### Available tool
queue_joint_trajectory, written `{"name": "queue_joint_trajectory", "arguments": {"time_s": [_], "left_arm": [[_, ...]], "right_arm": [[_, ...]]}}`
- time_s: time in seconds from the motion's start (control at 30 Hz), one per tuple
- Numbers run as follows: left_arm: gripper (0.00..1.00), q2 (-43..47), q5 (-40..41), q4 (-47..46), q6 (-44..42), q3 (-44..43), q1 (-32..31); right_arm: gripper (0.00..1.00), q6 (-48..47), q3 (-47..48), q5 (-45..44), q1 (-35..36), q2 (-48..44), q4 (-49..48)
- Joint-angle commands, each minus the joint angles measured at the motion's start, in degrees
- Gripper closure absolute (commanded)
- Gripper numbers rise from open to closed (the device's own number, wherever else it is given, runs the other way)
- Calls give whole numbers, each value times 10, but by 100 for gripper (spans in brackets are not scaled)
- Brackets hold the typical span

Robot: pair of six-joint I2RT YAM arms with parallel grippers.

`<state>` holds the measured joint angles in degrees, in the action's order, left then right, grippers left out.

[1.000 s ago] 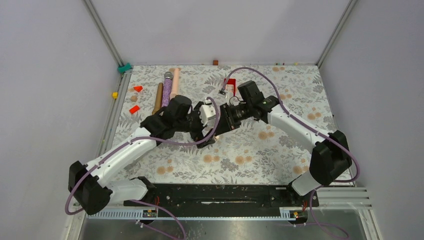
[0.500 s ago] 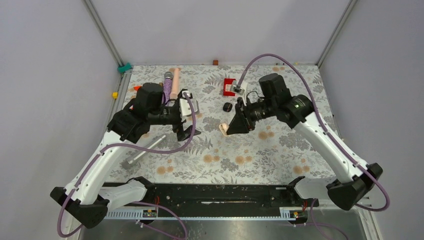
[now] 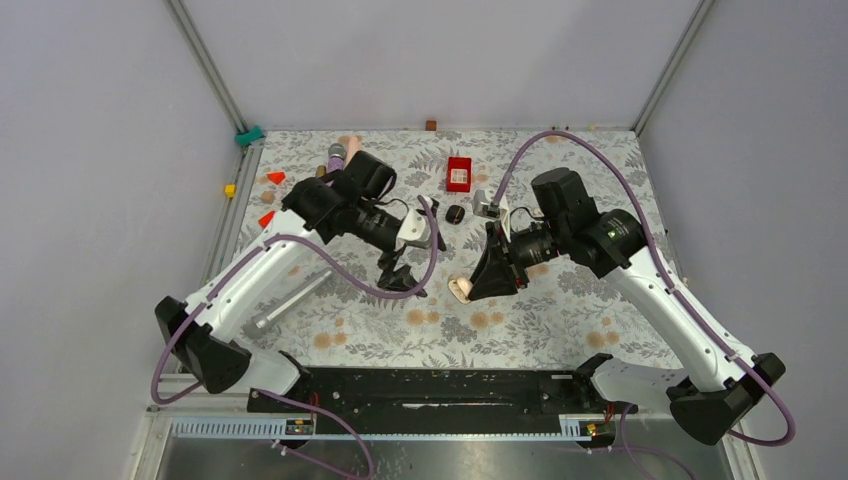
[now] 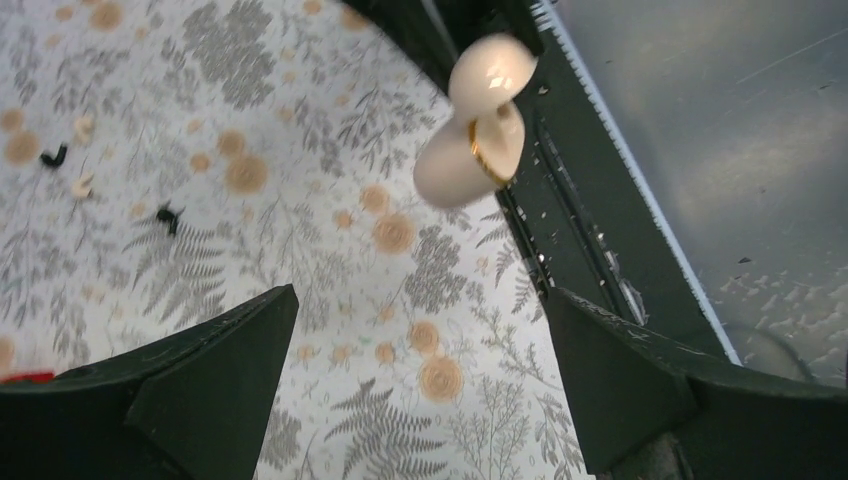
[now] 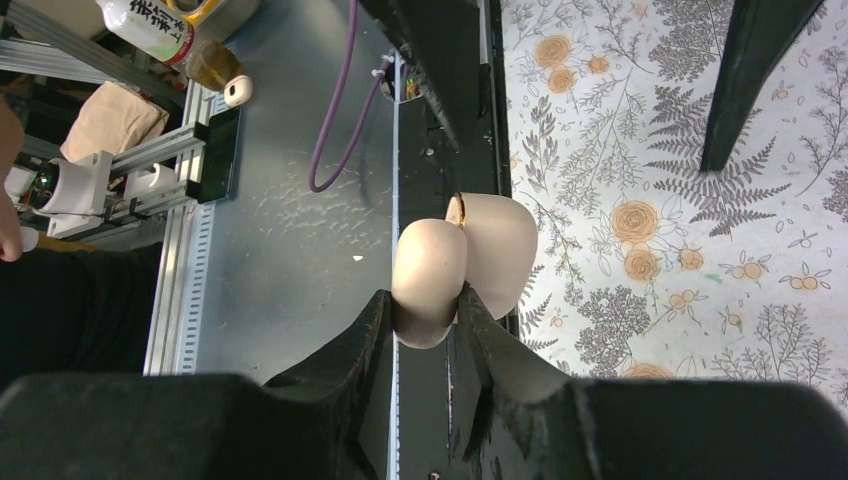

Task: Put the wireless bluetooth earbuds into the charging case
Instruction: Pick up the charging case at the center of the board.

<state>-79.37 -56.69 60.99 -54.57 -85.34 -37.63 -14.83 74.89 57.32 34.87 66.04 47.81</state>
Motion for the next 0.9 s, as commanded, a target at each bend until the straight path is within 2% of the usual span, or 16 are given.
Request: {"name": "queue_joint_trajectory", "arguments": {"time_s": [0.0, 0.2, 0.73, 0.87], "left_arm": [[2, -29, -75, 40, -36, -56, -27], [4, -48, -83, 41, -34, -48, -61], [35, -60, -134, 41, -1, -51, -86], [38, -65, -133, 41, 2, -51, -90]], "right_arm": [[73, -15, -4, 41, 3, -5, -6], [73, -15, -16, 32, 4, -20, -18], [75, 5, -39, -12, -8, -37, -73], [76, 9, -48, -40, -13, -50, -92]]}}
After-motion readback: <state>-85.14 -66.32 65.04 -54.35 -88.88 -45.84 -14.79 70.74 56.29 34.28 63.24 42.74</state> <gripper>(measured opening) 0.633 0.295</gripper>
